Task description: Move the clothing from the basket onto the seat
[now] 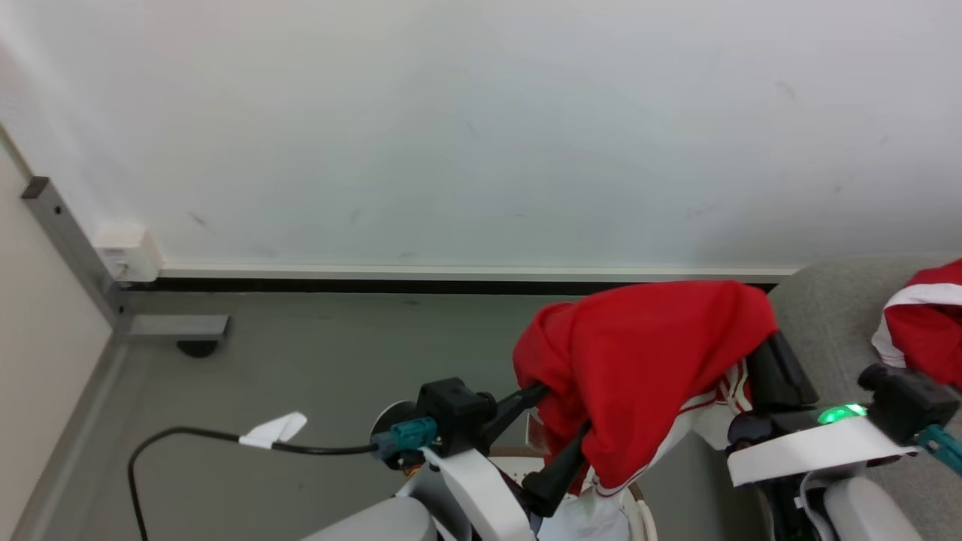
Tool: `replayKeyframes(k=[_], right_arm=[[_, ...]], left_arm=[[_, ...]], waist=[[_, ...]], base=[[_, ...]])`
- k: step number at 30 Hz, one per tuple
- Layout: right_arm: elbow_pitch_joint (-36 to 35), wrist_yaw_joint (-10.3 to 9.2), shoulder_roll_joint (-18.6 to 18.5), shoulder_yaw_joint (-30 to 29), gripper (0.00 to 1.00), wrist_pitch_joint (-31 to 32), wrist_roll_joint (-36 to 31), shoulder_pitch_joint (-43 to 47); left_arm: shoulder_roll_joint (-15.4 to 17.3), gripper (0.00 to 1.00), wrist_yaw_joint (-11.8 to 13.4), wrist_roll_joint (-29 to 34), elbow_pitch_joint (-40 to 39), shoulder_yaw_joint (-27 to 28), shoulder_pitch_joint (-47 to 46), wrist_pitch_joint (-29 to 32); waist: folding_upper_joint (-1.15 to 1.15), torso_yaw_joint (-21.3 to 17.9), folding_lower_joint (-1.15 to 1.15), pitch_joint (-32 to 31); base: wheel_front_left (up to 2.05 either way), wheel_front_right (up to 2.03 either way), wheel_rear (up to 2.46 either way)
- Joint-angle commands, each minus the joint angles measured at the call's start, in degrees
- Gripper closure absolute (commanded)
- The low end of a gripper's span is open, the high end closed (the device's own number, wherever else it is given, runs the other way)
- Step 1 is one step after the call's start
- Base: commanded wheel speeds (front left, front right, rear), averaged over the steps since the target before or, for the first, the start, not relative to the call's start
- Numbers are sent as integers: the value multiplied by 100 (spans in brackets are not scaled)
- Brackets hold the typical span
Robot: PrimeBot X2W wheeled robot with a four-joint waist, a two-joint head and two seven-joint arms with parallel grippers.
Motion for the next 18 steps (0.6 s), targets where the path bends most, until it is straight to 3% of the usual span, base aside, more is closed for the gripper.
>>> replayKeyframes(k=[1, 11, 18], right_arm=[[-149, -13, -80, -196, 100, -9, 104, -30], [-1071, -13, -434, -1158, 100, 176, -101, 28], [-1906, -13, -326, -1711, 100, 531, -393, 291]], left_arm=[[27, 0, 0, 120, 0, -13, 112, -75], [73, 0, -28, 348, -35, 51, 76, -209], [126, 0, -66, 541, -115, 121, -49, -249]], waist=[[0, -298, 0, 52], [0, -1278, 0, 261], [0, -1926, 0, 450]], base=[[0, 0, 0], [0, 0, 0], [0, 0, 0]])
